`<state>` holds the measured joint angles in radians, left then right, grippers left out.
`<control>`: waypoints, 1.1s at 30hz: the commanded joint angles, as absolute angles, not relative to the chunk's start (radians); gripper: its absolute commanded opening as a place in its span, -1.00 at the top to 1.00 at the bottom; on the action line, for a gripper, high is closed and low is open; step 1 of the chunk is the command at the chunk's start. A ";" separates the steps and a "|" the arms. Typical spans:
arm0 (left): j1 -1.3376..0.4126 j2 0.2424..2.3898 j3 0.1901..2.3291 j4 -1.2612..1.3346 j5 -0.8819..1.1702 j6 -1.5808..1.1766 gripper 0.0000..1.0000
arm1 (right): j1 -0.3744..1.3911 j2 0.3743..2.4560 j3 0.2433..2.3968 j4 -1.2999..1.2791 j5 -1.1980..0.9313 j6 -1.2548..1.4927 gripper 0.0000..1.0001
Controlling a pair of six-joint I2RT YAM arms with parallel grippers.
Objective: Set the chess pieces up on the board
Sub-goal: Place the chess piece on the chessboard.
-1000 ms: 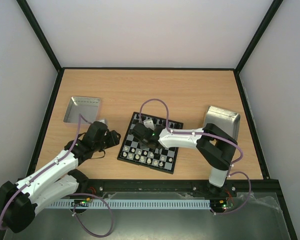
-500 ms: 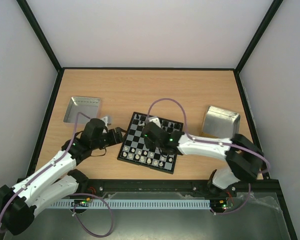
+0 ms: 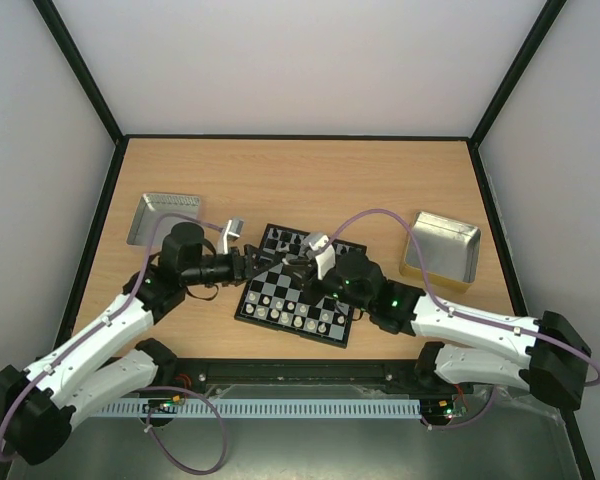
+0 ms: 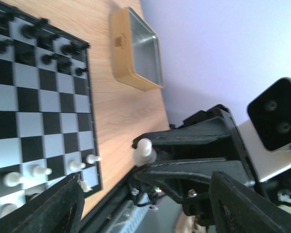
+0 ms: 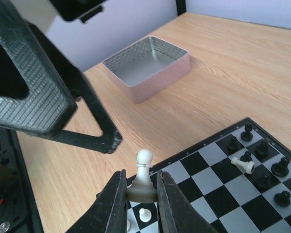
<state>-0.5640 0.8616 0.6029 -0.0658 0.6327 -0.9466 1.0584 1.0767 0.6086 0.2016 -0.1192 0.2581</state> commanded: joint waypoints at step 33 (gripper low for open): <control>-0.575 0.966 0.609 0.067 0.838 -0.986 0.94 | 1.062 0.977 0.554 0.281 -0.251 0.179 0.06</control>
<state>-0.5705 0.9741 0.5938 0.1108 0.8547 -1.0389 1.0584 0.9951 0.5465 0.2817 -0.2836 0.1440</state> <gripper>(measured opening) 0.081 0.295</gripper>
